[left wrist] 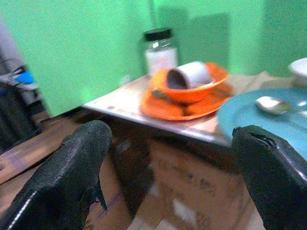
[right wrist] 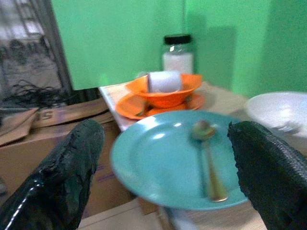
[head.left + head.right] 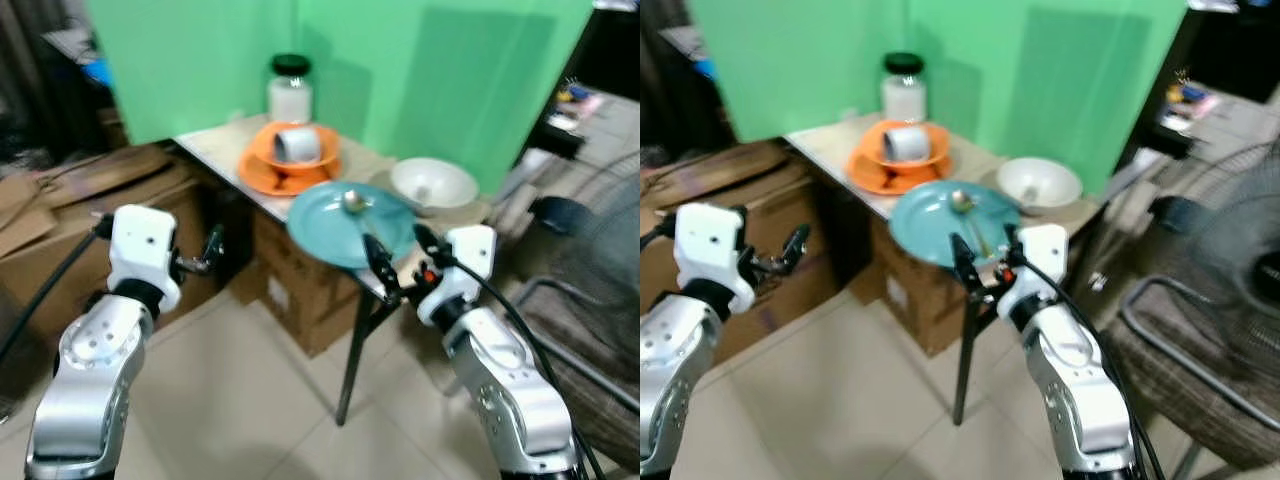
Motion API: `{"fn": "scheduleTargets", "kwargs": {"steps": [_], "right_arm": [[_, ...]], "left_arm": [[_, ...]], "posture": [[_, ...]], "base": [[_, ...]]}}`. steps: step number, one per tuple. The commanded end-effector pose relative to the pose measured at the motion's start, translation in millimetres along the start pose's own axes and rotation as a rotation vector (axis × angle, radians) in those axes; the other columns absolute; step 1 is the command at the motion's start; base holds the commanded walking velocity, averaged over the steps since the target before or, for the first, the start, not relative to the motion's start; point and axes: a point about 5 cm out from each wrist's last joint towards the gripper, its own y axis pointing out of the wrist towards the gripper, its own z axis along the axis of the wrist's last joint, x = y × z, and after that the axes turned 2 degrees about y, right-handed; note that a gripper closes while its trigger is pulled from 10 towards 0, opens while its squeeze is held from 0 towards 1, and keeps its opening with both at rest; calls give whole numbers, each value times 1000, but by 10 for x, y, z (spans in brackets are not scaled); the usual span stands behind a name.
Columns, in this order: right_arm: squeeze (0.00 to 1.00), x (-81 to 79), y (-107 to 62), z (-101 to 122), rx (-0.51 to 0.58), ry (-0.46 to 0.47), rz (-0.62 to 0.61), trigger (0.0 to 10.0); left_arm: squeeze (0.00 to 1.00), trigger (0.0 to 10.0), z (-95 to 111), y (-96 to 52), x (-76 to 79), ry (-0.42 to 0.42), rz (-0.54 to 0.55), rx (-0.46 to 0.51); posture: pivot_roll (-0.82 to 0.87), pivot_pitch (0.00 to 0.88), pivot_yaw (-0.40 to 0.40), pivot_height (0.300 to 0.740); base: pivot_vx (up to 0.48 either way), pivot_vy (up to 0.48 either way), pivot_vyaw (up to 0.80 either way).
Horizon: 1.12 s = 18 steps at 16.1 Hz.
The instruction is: Setting the table
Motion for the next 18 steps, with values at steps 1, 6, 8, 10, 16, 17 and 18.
{"fn": "scheduleTargets", "kwargs": {"steps": [1,6,8,10,16,17,18], "right_arm": [[0,72,-25,6,-7,-20,-21,10000],[0,82,-11,58,29,32,-36,10000],[0,78,-7,90,44,43,-38,10000],[0,67,2,143,63,52,-33,10000],[0,0,-5,83,-65,16,131,10000],[0,-23,16,64,-89,25,153,10000],[0,-40,80,30,-135,15,153,10000]], "left_arm": [[0,10000,39,18,69,-2,-28,18],[0,10000,39,14,81,3,-38,18],[0,10000,42,19,85,5,-41,19],[0,10000,41,21,90,12,-49,20],[0,10000,14,16,125,13,-72,13],[0,10000,11,17,131,13,-77,11],[0,10000,5,22,137,14,-87,10]], "posture": [[105,0,-23,740],[106,0,-24,740],[107,0,-23,740],[105,0,-22,740],[98,0,-21,740],[97,0,-21,740],[95,0,-21,740]], "base": [[334,0,800],[336,0,320],[339,0,0],[338,0,0],[331,0,0],[330,0,0],[330,0,0]]}}
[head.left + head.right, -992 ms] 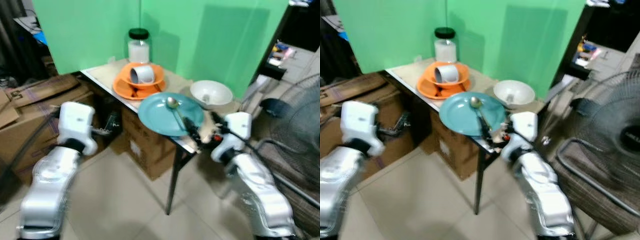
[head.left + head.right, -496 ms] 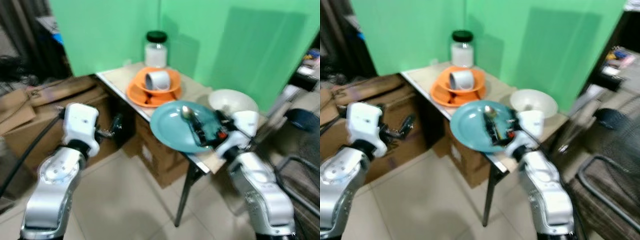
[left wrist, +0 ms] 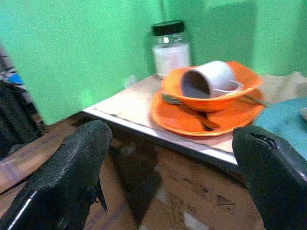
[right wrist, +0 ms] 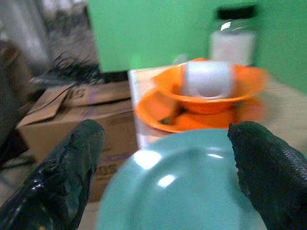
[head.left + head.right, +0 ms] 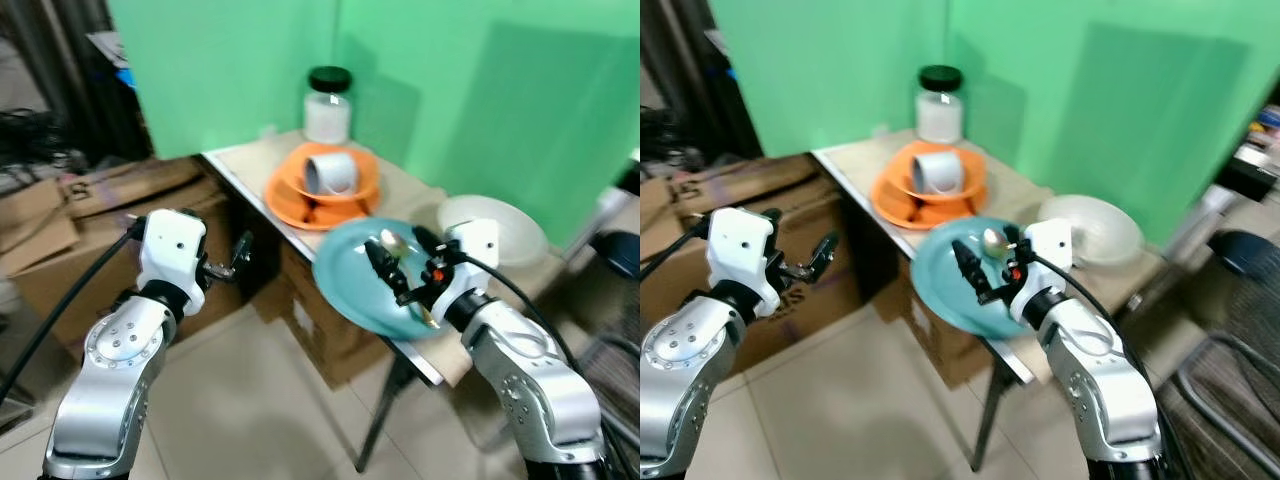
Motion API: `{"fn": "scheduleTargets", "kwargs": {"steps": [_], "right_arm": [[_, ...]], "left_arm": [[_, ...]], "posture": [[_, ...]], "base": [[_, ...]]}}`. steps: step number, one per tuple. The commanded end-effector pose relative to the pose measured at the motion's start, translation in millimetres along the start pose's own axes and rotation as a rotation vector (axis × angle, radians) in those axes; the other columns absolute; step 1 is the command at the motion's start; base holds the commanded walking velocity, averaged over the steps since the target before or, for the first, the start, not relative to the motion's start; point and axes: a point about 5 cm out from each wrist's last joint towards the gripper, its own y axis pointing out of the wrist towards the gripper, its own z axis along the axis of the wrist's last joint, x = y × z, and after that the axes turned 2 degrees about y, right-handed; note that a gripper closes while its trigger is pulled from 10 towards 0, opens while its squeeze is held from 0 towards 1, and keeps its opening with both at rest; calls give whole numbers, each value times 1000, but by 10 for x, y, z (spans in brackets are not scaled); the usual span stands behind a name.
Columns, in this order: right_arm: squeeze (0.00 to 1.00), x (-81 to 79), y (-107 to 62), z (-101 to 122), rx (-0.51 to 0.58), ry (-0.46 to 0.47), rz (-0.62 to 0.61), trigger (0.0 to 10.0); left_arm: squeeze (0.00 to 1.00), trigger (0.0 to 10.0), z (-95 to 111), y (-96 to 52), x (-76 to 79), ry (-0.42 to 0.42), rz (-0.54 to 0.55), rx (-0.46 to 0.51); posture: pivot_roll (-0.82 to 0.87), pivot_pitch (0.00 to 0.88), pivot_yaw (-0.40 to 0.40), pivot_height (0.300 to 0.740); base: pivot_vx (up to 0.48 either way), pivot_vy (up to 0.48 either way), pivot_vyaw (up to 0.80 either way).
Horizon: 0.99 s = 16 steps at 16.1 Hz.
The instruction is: Setting the table
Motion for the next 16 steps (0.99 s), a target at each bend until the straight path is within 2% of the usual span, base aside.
{"fn": "scheduleTargets", "kwargs": {"steps": [1,4,7,10,12,14,16], "right_arm": [[0,-72,115,-13,-62,-13,20,10000],[0,-80,288,-23,-196,-66,50,10000],[0,-42,404,-21,-331,-112,-26,10000],[0,-7,434,-31,-410,-116,-87,10000],[0,116,424,-14,-443,-97,-220,10000],[0,181,405,-26,-487,-118,-287,10000],[0,234,409,-56,-515,-87,-341,10000]], "left_arm": [[0,10000,-3,-4,-39,11,-1,0],[0,10000,-39,-20,33,21,-104,0],[0,10000,-102,-88,97,37,-242,-23],[0,10000,-173,-148,130,55,-361,-62],[0,10000,-215,-206,163,45,-463,-82],[0,10000,-223,-209,188,41,-491,-84],[0,10000,-224,-189,201,35,-501,-82]], "posture": [[86,0,-22,740],[71,0,-26,740],[58,0,-39,740],[57,0,-48,740],[58,0,-52,740],[58,0,-52,740],[50,0,-40,740]], "base": [[319,0,0],[82,0,0],[0,0,0],[0,0,0],[0,0,0],[0,0,0],[0,0,0]]}}
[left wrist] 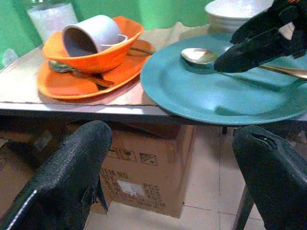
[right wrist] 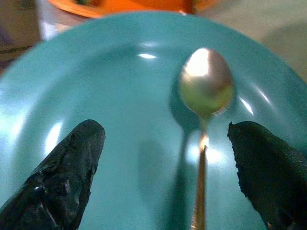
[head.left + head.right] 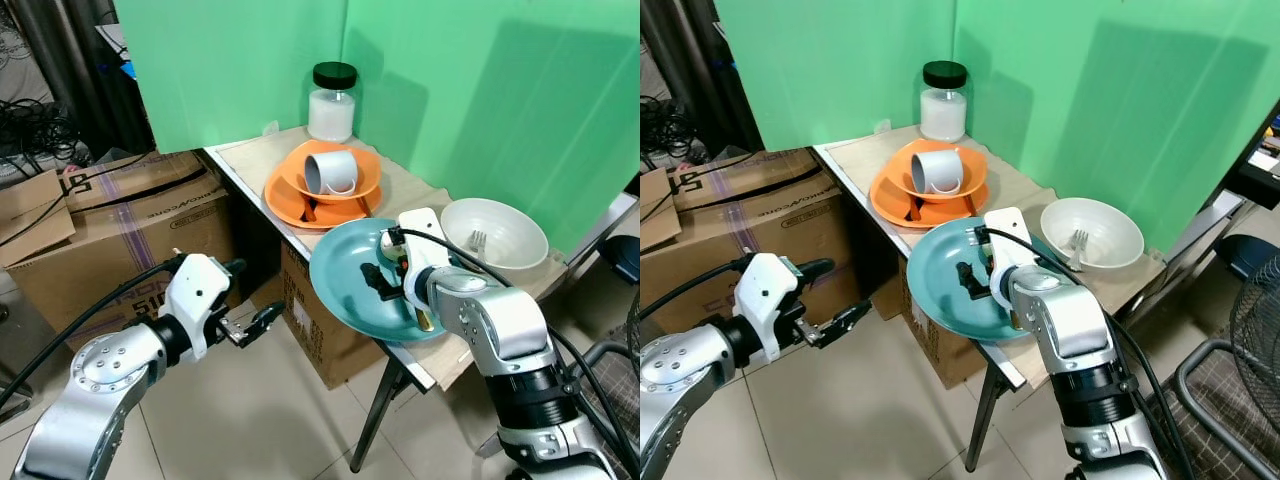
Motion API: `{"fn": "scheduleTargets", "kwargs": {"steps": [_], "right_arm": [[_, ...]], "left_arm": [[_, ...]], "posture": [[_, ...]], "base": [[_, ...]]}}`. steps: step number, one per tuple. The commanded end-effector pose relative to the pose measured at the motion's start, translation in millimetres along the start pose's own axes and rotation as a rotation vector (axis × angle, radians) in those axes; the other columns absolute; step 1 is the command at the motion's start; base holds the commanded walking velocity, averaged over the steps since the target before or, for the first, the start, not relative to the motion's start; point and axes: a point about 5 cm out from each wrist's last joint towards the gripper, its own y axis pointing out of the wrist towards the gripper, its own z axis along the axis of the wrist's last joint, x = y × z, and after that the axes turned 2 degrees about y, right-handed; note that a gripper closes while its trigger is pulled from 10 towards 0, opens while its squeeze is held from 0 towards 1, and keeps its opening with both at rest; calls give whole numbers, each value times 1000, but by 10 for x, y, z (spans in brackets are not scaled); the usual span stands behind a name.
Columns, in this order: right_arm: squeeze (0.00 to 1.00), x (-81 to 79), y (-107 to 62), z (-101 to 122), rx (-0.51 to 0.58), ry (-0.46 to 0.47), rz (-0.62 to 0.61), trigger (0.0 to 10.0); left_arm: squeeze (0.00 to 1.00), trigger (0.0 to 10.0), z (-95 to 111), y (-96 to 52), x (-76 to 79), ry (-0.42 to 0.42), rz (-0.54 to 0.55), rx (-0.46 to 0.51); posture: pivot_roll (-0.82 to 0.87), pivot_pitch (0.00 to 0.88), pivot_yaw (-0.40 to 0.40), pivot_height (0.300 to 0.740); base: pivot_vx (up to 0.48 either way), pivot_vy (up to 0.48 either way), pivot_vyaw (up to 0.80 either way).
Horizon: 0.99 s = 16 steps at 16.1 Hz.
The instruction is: Setting the table
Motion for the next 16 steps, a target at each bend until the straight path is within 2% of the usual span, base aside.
{"fn": "scheduleTargets", "kwargs": {"steps": [1,4,5,6,9,11,16], "right_arm": [[0,72,4,33,-5,22,-49,10000],[0,65,48,25,-34,37,-64,10000],[0,72,78,19,-48,38,-77,7882],[0,90,109,16,-59,45,-94,4863],[0,114,161,6,-81,58,-103,3608],[0,111,187,-27,-111,64,-97,0],[0,166,234,-29,-129,104,-114,0]], "left_arm": [[0,10000,14,17,1,3,-22,6],[0,10000,27,24,11,2,-43,10],[0,10000,34,24,22,-7,-56,14],[0,10000,45,19,39,-22,-79,21],[0,10000,57,6,76,-42,-127,30],[0,10000,54,-3,113,-62,-165,25],[0,10000,39,-32,144,-66,-212,5]], "posture": [[51,0,-39,740],[52,0,-38,740],[53,0,-39,740],[53,0,-39,740],[56,0,-42,740],[54,0,-42,740],[54,0,-42,740]], "base": [[0,0,0],[0,0,0],[0,0,0],[0,0,0],[0,0,0],[0,0,0],[0,0,0]]}}
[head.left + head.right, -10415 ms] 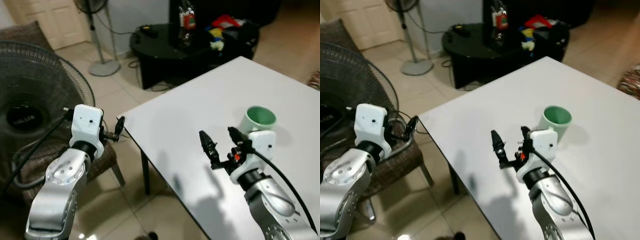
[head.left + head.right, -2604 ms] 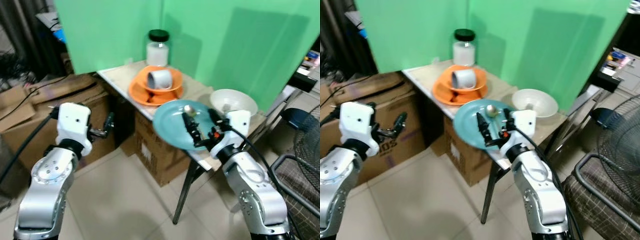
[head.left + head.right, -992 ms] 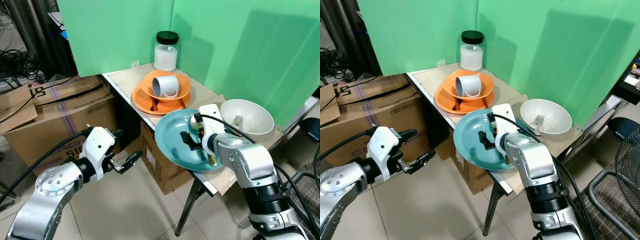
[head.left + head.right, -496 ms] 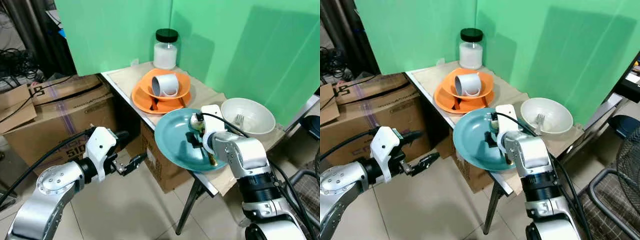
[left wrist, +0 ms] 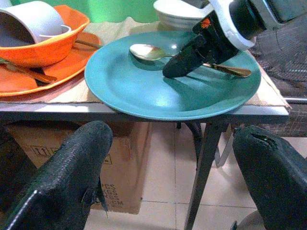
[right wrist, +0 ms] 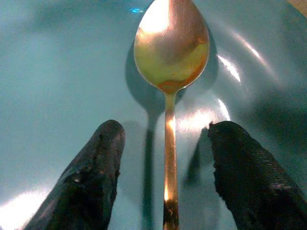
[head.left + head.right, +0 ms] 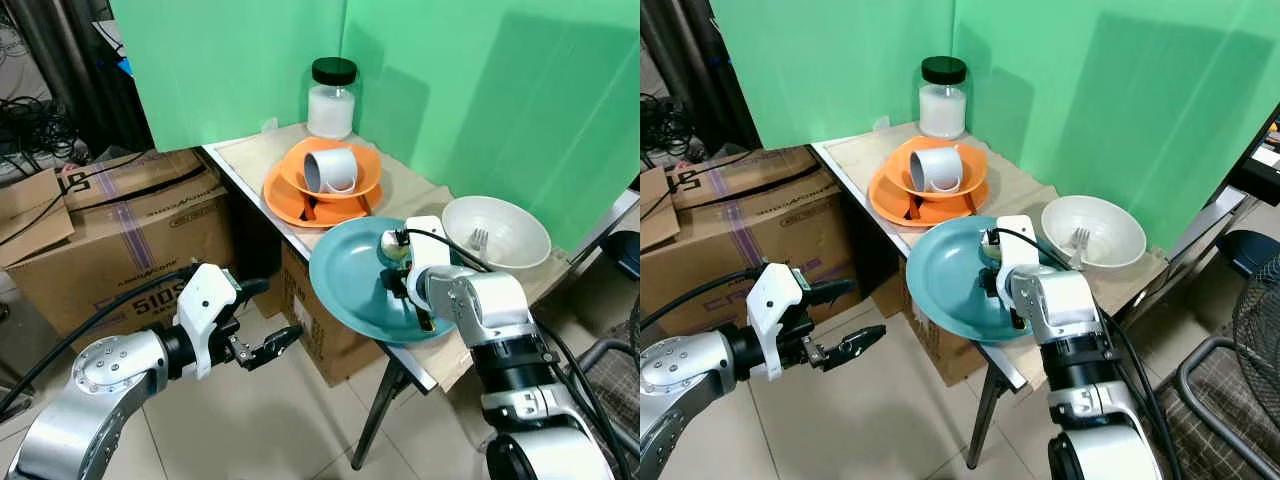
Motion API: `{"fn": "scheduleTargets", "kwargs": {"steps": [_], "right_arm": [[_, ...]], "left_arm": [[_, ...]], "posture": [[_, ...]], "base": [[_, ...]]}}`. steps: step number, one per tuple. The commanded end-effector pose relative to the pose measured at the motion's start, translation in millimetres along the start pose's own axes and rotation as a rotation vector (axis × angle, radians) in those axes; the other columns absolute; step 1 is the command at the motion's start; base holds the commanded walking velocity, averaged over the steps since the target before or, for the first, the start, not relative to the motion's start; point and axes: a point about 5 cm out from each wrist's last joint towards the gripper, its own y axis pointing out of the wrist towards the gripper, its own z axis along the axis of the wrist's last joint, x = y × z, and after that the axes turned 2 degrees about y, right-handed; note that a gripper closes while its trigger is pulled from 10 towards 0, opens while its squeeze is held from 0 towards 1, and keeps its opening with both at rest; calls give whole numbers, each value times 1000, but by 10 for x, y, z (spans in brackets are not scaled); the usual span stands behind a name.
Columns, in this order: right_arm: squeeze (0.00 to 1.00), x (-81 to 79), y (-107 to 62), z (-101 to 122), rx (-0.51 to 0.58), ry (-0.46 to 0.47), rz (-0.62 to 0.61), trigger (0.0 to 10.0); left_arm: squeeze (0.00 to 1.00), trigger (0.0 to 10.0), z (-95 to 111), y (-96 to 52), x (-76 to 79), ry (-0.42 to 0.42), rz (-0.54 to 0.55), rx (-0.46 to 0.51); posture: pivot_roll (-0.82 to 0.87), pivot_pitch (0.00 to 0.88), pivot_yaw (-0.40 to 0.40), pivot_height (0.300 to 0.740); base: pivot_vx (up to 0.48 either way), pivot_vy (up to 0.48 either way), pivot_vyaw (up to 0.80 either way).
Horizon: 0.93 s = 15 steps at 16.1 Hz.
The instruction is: Setting the table
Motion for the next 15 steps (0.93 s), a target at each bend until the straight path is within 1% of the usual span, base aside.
{"fn": "scheduleTargets", "kwargs": {"steps": [1,11,15], "right_arm": [[0,35,-2,45,10,13,-12,0],[0,70,14,56,3,2,-13,0],[0,46,13,62,11,-10,2,0]], "left_arm": [[0,10000,31,-1,10,10,-15,1],[0,10000,49,9,-2,25,-21,3],[0,10000,54,18,-14,35,-19,4]], "posture": [[54,0,-43,740],[53,0,-44,740],[54,0,-46,740]], "base": [[0,0,0],[0,0,0],[0,0,0]]}}
